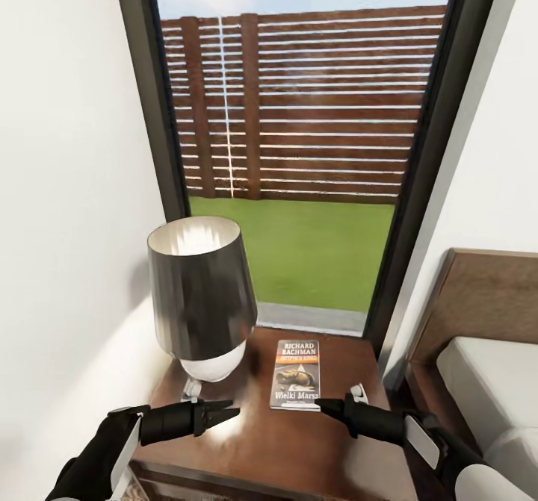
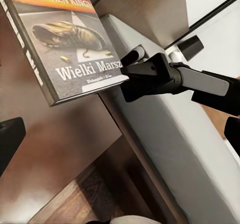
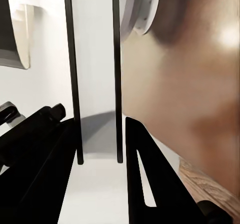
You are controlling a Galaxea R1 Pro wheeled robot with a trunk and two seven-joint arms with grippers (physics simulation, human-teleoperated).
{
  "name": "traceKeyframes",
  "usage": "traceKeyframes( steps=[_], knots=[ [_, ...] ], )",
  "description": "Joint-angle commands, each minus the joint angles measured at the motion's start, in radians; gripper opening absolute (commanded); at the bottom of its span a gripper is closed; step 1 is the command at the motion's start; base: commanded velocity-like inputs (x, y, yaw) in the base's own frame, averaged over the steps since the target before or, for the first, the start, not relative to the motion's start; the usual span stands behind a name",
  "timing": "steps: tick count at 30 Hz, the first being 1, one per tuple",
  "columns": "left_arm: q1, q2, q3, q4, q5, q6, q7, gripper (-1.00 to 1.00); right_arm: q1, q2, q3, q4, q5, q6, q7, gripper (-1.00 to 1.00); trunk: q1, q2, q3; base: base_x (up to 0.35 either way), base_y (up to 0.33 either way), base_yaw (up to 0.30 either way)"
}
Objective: In the bedroom, move the book from the bed onto either nightstand, and place the two sandals side by side next to the bed.
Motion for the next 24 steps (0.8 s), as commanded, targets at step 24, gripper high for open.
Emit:
traceKeyframes(
  steps=[24],
  knots=[
    [-0.001, 0.0, 0.0, 0.0, 0.004, 0.009, -0.003, 1.0, 0.0, -0.001, 0.005, 0.0, -0.01, 0.007, 0.0, -1.0, 0.061, -0.113, -0.051, 0.0, 0.0, 0.0]
  ],
)
